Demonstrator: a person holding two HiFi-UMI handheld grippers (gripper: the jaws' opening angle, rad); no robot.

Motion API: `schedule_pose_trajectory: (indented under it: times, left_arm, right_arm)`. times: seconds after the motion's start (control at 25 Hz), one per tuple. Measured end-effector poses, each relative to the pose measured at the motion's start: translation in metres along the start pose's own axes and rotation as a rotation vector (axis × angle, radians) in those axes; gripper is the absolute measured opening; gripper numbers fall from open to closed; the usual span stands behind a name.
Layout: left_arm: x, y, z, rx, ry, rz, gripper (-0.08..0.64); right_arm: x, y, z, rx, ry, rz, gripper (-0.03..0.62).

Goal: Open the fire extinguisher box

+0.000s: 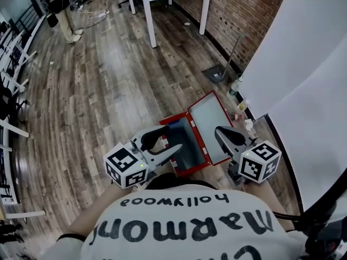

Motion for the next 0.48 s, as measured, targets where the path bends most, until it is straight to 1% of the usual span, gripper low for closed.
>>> schedule_pose_trajectory:
  times: [0.12, 0.48]
  left_arm:
    - [-0.001, 0.0047, -0.0017, 0.015, 0.0, -0.004, 0.256]
    - [-0.0056, 0.0087, -0.0008, 0.017, 0.004, -0.001, 0.255]
  right_arm:
    - [-0.0057, 0.0031, 0.0003, 0.0, 0.008, -0.014, 0.012]
    - [-0.0024, 0.0086, -0.0004, 0.017, -0.001, -0.006, 0.012]
Point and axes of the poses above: the fingertips, and each gripper's own axes: z backward along the fingers, x to its left, y out of its underside, the point moved 1 cm from there along z, backward along the fingers, and after that the axes turned 14 degrees about x, right-handed, at the moved point
